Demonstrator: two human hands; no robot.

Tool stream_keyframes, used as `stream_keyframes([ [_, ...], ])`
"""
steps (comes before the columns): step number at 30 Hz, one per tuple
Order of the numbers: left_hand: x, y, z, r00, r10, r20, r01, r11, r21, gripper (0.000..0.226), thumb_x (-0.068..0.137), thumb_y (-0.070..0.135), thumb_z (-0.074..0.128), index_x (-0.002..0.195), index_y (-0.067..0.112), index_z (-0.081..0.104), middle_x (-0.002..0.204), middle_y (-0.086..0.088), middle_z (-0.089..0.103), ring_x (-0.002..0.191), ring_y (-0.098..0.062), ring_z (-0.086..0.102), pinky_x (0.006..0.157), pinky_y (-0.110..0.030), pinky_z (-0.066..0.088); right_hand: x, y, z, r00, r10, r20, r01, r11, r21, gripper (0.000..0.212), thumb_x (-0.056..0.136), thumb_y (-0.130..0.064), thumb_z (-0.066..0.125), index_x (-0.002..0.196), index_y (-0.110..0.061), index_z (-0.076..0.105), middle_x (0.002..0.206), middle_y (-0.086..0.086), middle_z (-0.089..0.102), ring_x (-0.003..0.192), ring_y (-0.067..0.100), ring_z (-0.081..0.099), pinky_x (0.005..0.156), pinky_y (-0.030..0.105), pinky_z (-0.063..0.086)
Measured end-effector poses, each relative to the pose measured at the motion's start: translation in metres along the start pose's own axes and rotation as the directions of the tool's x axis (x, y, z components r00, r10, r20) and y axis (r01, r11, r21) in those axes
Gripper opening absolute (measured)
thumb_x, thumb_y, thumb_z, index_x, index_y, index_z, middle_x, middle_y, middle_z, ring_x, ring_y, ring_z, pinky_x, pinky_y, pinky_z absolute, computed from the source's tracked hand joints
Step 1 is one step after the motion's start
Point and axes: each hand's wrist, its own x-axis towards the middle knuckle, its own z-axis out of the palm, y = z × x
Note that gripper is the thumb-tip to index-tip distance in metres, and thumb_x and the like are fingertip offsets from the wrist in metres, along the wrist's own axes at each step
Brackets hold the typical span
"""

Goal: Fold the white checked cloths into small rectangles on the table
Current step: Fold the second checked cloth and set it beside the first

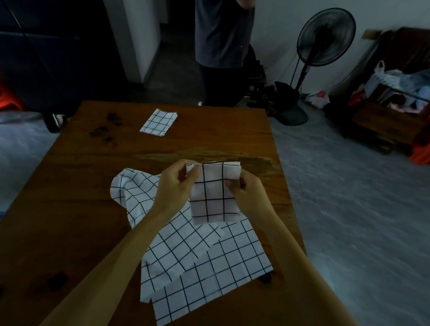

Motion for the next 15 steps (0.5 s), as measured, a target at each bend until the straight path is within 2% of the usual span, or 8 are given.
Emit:
stream_keyframes([
  [2,0.000,-0.002,0.000,1.000,0.025,-0.016,-0.024,0.999,0.039,0.005,0.092,0.024,0.058,0.091,0.028,0.063,0.062,-0.003,0.055,0.051,-0.005,0.048,0.048,-0.016,0.039,-0.001,-0.003,0.000,0.999,-0.026,-0.041,0.027,0.999,0.035,0.017,0.096,-0.024,0.053,0.104,-0.012,0.063,0.090,0.008,0.068,0.080,0.024,0.064,0.069,0.038,0.054],
  [4,-0.001,0.000,0.002,0.999,0.049,-0.025,-0.047,0.997,0.065,0.003,0.090,0.023,0.060,0.090,0.024,0.063,0.062,0.000,0.059,0.052,-0.007,0.052,0.050,-0.019,0.043,-0.001,-0.004,-0.001,0.992,-0.067,-0.106,0.072,0.997,0.040,0.027,0.096,-0.028,0.053,0.092,-0.002,0.060,0.080,0.020,0.062,0.070,0.034,0.057,0.060,0.042,0.049],
  [5,-0.003,0.002,0.004,0.998,0.057,-0.033,-0.055,0.997,0.061,0.003,0.090,0.021,0.061,0.091,0.021,0.064,0.058,0.005,0.057,0.050,-0.004,0.052,0.048,-0.017,0.042,0.000,-0.003,-0.002,0.988,-0.084,-0.128,0.088,0.996,0.034,0.031,0.097,-0.026,0.052,0.085,0.003,0.056,0.074,0.022,0.057,0.062,0.033,0.050,0.056,0.040,0.043],
  [7,-0.004,0.005,0.005,0.997,0.069,-0.047,-0.067,0.997,0.038,0.006,0.089,0.017,0.062,0.094,0.014,0.066,0.055,0.011,0.055,0.050,0.000,0.052,0.049,-0.010,0.040,0.001,-0.004,-0.004,0.984,-0.099,-0.147,0.104,0.994,0.025,0.034,0.098,-0.022,0.051,0.077,0.005,0.052,0.066,0.022,0.050,0.055,0.021,0.042,0.053,0.030,0.037],
  [9,-0.003,0.006,0.003,0.996,0.083,-0.027,-0.083,0.996,0.012,0.010,0.090,0.017,0.060,0.095,0.011,0.067,0.057,0.016,0.058,0.053,0.002,0.053,0.053,-0.008,0.040,0.001,-0.005,-0.006,0.983,-0.103,-0.150,0.110,0.993,0.036,0.033,0.099,-0.018,0.050,0.071,-0.002,0.048,0.060,0.012,0.044,0.052,0.010,0.038,0.050,0.018,0.033],
  [12,-0.002,0.006,-0.004,0.994,0.108,-0.008,-0.108,0.994,0.000,0.011,0.090,0.020,0.060,0.095,0.016,0.069,0.071,0.020,0.067,0.067,-0.001,0.061,0.062,-0.013,0.048,0.002,-0.006,-0.008,0.984,-0.103,-0.145,0.111,0.993,0.048,0.031,0.099,-0.018,0.049,0.070,-0.008,0.047,0.060,0.002,0.040,0.051,0.008,0.034,0.049,0.017,0.031],
  [15,-0.001,0.005,-0.007,0.993,0.110,-0.037,-0.110,0.994,0.008,0.008,0.089,0.021,0.061,0.087,0.022,0.069,0.071,0.009,0.068,0.068,-0.014,0.064,0.063,-0.025,0.053,0.003,-0.007,-0.009,0.986,-0.101,-0.131,0.111,0.991,0.071,0.032,0.099,-0.020,0.048,0.072,-0.003,0.048,0.060,0.003,0.040,0.052,0.010,0.034,0.049,0.018,0.031],
])
